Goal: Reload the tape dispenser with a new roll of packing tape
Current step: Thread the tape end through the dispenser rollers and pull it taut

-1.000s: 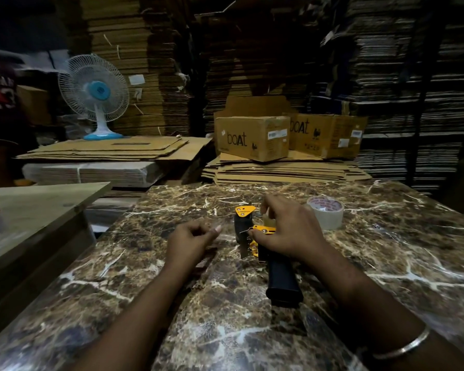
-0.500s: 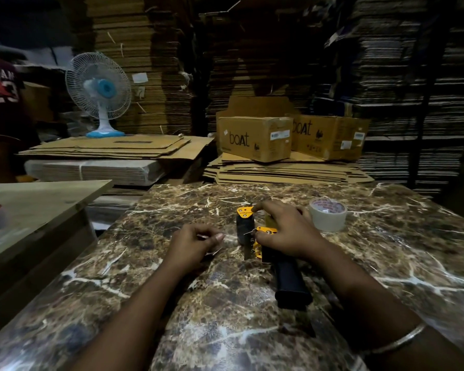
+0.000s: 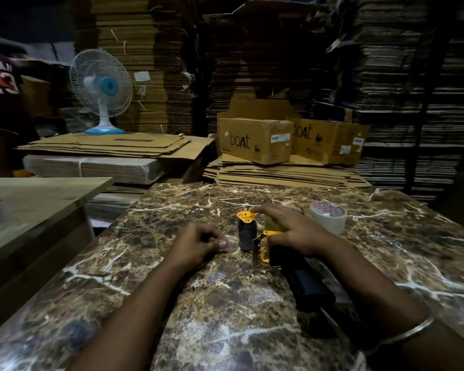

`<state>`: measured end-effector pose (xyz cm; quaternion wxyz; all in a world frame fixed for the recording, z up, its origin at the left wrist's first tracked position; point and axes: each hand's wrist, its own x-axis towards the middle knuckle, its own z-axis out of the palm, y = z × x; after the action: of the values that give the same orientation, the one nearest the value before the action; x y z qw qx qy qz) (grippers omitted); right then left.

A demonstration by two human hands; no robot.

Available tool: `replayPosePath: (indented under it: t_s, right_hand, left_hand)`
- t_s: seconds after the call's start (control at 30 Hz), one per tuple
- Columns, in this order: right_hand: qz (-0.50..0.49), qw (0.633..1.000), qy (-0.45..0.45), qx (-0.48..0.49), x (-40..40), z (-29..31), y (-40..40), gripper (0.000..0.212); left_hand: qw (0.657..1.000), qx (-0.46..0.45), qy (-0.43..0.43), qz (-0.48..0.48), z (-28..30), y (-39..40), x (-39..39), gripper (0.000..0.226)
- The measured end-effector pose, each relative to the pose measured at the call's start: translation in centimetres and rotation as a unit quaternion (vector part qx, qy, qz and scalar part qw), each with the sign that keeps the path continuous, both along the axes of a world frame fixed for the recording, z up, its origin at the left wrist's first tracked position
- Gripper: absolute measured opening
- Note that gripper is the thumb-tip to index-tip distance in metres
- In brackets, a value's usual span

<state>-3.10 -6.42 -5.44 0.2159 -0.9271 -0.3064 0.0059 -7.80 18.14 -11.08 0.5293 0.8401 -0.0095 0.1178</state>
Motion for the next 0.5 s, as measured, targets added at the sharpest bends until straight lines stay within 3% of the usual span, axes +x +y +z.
replayPosePath:
  t_s: [0.07, 0.27, 0.5]
  right_hand:
    - [0.022, 0.999, -0.013, -0.022, 0.4, 0.3, 0.0, 0.095]
    - [0.068, 0.989, -0.056, -0.121, 0.4, 1.7, 3.0, 0.104]
    - [0.057, 0.993, -0.013, -0.099, 1.0, 1.0, 2.7, 0.106]
  left_hand:
    - [1.000, -0.001, 0.002, -0.002, -0.1, 0.1, 0.2, 0.003]
    - [0.999, -0.023, 0.004, -0.024, 0.6, 0.2, -0.3, 0.004]
    - [0.993, -0.107, 0.021, -0.034, 0.4, 1.0, 0.0, 0.002]
